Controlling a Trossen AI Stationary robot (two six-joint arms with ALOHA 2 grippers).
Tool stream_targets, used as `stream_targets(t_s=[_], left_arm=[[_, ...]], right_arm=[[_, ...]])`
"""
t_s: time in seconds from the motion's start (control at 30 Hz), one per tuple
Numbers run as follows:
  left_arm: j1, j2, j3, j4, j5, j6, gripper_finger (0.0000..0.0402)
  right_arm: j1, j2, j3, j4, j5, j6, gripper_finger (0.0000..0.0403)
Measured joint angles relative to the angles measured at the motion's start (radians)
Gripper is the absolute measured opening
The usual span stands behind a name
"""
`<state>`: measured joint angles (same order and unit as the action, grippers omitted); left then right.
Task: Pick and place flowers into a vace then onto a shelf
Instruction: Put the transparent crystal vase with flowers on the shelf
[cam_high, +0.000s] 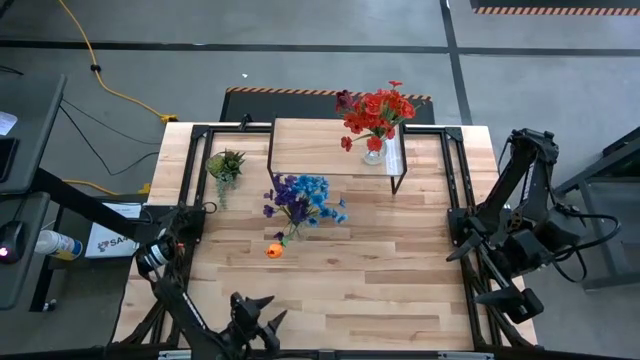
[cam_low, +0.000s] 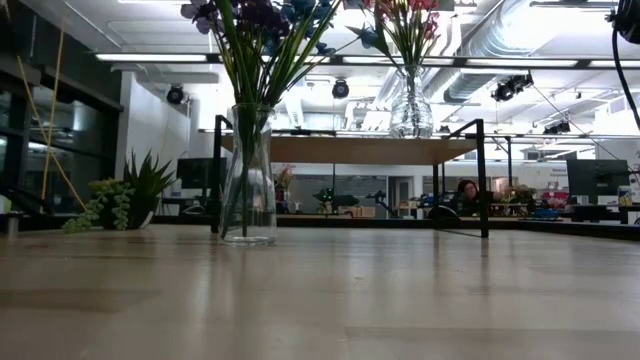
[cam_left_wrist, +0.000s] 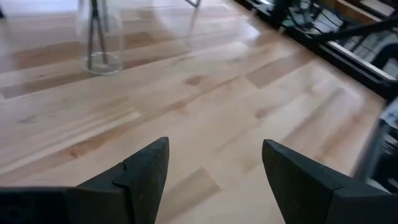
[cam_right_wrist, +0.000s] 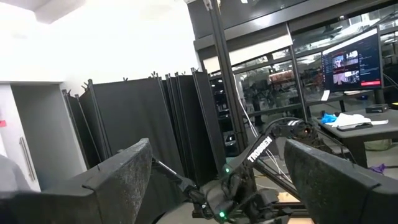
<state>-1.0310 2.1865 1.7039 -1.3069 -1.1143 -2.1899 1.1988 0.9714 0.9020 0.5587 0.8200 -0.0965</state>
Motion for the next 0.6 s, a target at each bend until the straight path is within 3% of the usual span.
stream_targets(t_s=[0.3, 0.6], left_arm=[[0.011, 0.000, -0.174, -0.002, -0.085, -0.145, 0.0292], [0.106, -0.011, -0.205, -0.056, -0.132, -0.144, 0.0292]], right_arm=[[0.000, 0.000, 0.000, 0.000, 0.008, -0.001, 0.0351], [0.000, 0.000, 0.000, 0.000, 0.051, 0.004, 0.0351]])
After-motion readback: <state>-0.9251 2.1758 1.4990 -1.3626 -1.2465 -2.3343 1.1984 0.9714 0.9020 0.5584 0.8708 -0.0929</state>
